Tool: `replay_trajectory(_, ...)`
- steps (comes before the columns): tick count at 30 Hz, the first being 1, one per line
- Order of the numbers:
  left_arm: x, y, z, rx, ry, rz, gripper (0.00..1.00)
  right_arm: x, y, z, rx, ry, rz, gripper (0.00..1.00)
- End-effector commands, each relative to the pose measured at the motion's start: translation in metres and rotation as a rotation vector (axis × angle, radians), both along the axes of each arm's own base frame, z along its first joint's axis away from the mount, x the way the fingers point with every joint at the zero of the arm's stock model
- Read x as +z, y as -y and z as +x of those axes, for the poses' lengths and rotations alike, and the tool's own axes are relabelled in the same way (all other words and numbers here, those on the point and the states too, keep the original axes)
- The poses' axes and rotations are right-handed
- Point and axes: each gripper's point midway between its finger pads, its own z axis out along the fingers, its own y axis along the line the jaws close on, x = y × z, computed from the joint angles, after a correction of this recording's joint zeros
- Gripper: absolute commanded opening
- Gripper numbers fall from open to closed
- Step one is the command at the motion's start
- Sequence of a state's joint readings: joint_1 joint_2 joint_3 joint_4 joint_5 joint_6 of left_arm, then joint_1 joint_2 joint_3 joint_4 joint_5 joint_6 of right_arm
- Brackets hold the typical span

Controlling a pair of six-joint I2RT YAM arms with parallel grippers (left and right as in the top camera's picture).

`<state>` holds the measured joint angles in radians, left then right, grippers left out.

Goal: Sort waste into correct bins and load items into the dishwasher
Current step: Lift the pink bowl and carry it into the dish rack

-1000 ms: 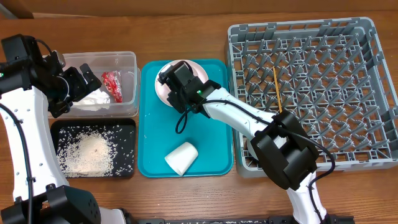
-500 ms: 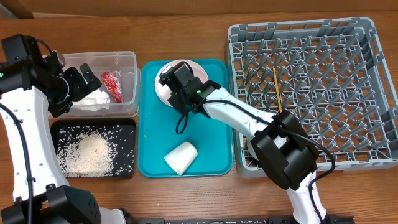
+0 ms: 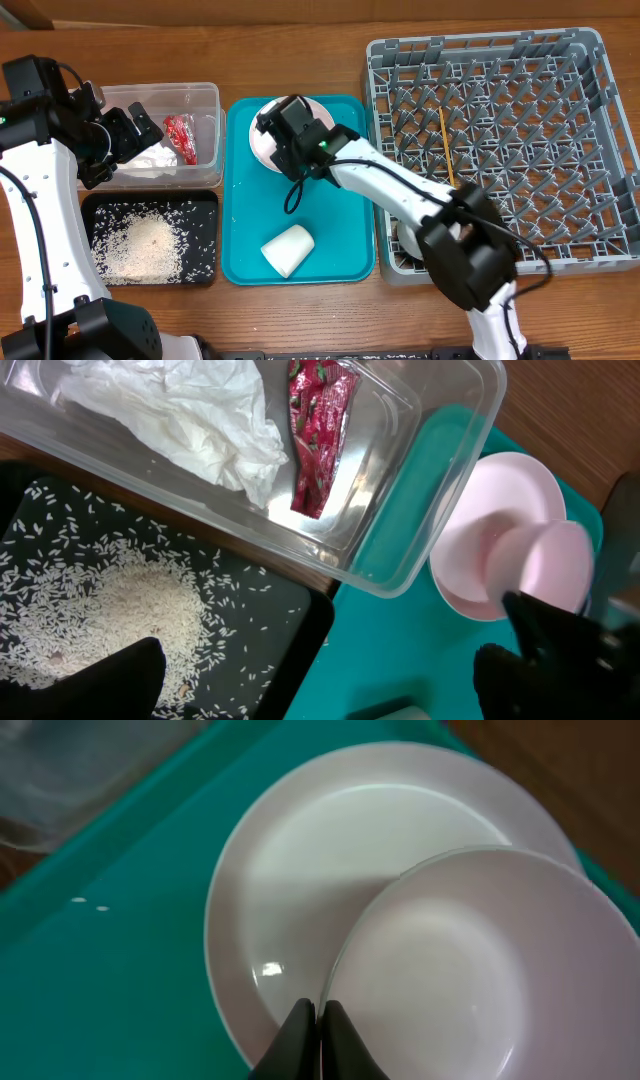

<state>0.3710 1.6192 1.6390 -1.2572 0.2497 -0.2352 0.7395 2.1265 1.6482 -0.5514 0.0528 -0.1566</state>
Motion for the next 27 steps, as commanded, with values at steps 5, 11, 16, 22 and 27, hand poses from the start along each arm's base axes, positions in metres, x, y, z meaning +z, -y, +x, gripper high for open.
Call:
replay_trajectory(5, 0.01, 0.001, 0.001, -0.014, 0.03, 0.018, 1.0, 0.177, 0.026, -0.007, -0.111, 0.171, 0.256, 0.04)
replay_trajectory(11, 0.01, 0.001, 0.001, -0.014, 0.03, 0.019, 1.0, 0.245, 0.094, -0.035, -0.26, 0.119, 0.388, 0.04)
replay_trajectory(16, 0.01, 0.001, 0.001, -0.014, 0.03, 0.018, 1.0, 0.265, 0.154, -0.068, -0.235, -0.167, 0.604, 0.04)
replay_trajectory(22, 0.01, 0.001, 0.001, -0.014, 0.031, 0.018, 1.0, 0.279, 0.198, -0.082, -0.064, -0.354, 0.897, 0.04)
replay_trajectory(27, 0.01, 0.001, 0.001, -0.014, 0.031, 0.018, 1.0, 0.271, 0.226, -0.081, 0.012, -0.405, 1.102, 0.04)
